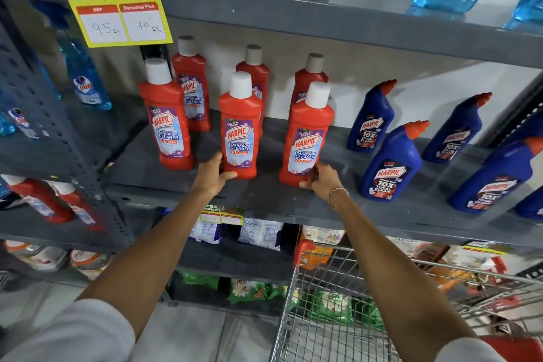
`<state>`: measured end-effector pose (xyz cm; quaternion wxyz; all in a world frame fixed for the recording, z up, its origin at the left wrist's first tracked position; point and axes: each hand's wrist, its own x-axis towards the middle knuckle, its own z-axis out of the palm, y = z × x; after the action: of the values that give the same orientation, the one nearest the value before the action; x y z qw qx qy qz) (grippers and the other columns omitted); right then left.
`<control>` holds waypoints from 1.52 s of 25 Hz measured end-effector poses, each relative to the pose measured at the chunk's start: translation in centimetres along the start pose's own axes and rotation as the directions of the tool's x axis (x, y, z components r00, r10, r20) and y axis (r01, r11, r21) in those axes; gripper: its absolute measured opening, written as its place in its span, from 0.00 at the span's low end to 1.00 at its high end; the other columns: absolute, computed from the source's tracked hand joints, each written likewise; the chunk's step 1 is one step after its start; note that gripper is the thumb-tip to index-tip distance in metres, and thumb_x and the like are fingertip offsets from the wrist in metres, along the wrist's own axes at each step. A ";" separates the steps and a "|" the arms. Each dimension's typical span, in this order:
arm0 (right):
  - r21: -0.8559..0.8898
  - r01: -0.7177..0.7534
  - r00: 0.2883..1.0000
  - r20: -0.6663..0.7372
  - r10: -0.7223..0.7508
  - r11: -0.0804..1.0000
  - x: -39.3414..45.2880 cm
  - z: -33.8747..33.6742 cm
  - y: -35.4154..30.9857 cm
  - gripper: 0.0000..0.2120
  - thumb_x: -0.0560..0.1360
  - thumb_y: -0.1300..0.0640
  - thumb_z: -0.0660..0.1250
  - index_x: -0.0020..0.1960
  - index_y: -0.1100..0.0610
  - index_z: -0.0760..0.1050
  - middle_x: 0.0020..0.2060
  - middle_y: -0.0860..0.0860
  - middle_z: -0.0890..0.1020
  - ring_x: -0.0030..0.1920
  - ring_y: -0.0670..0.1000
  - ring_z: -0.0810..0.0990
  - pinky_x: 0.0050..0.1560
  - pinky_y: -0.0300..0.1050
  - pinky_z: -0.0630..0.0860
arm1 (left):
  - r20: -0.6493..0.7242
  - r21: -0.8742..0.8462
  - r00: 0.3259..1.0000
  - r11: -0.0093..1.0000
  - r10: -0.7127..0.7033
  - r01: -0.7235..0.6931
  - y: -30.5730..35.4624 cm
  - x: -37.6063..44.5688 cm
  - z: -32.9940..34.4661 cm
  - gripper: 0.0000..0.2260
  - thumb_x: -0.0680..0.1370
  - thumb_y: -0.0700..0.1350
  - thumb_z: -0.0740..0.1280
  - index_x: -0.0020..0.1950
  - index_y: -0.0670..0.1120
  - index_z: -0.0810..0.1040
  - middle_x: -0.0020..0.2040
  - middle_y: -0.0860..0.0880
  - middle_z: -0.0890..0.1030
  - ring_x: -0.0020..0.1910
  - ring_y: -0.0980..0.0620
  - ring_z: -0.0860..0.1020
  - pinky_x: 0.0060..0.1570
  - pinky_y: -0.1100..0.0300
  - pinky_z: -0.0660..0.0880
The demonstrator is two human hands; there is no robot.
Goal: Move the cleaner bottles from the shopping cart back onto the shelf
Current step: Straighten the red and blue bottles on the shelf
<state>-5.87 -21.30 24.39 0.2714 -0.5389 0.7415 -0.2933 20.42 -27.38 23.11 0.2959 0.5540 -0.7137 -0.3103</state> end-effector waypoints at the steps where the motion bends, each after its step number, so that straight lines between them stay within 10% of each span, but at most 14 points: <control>1: -0.008 0.002 1.000 0.005 -0.002 1.000 0.1 0.0 0.0 0.27 0.66 0.63 0.75 0.62 0.61 0.71 0.59 0.58 0.79 0.59 0.56 0.77 0.64 0.51 0.73 | 0.003 -0.006 1.000 1.000 -0.002 0.002 0.0 0.0 0.0 0.28 0.72 0.42 0.71 0.69 0.40 0.64 0.67 0.41 0.74 0.66 0.42 0.73 0.68 0.47 0.68; 31: 0.110 -0.026 0.999 0.021 0.024 0.994 -0.3 0.3 0.7 0.29 0.68 0.66 0.72 0.66 0.60 0.66 0.63 0.56 0.76 0.63 0.55 0.75 0.66 0.49 0.70 | 0.037 -0.047 0.997 0.997 -0.063 0.064 -0.2 0.3 0.4 0.28 0.73 0.41 0.70 0.69 0.40 0.62 0.68 0.40 0.73 0.66 0.41 0.72 0.66 0.46 0.69; 38: 0.180 0.006 0.972 -0.232 0.036 0.984 -5.8 0.3 3.7 0.14 0.72 0.65 0.67 0.57 0.57 0.74 0.53 0.53 0.83 0.54 0.50 0.81 0.53 0.34 0.71 | -0.324 -0.057 0.946 0.998 -0.012 -0.007 0.2 -5.7 4.0 0.10 0.78 0.43 0.63 0.55 0.39 0.73 0.50 0.38 0.79 0.50 0.41 0.78 0.48 0.55 0.71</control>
<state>-6.44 -14.90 22.04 0.2319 -0.4682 0.7429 -0.4184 18.49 -21.36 20.28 0.4246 0.5895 -0.6455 -0.2356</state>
